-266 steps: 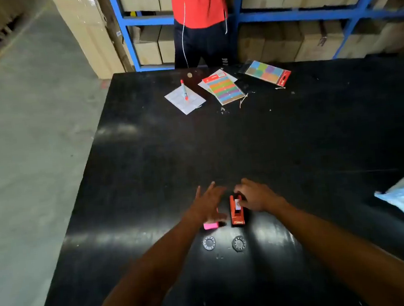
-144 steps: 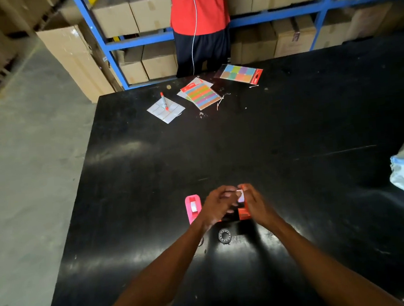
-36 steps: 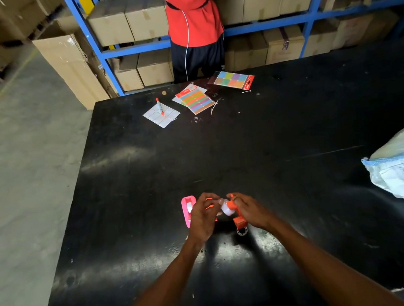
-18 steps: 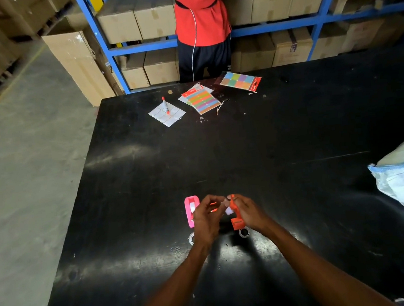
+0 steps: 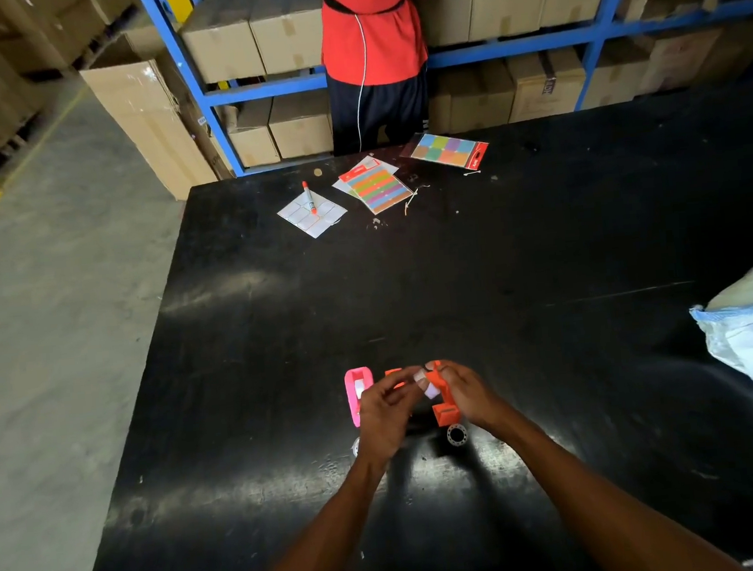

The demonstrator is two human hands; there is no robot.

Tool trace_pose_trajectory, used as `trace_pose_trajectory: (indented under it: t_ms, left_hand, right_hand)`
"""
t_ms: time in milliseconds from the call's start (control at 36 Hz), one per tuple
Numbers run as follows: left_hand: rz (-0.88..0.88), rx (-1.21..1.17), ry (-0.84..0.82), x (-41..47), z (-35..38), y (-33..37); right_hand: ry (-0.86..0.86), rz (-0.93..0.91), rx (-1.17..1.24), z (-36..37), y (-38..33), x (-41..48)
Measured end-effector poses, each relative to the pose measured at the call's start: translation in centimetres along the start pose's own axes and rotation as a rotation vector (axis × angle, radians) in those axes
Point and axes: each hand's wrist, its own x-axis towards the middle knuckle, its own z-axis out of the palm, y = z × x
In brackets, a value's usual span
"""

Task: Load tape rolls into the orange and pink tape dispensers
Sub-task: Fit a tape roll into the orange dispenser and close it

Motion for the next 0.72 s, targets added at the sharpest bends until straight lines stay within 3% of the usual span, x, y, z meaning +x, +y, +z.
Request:
trace_pose_trajectory:
  t_ms: [722]
  left_hand:
    - [-0.06, -0.017, 0.003, -0.1, 0.4, 0.3]
  right_hand:
    - [0.003, -0.001, -0.061, -0.5, 0.5, -0.7]
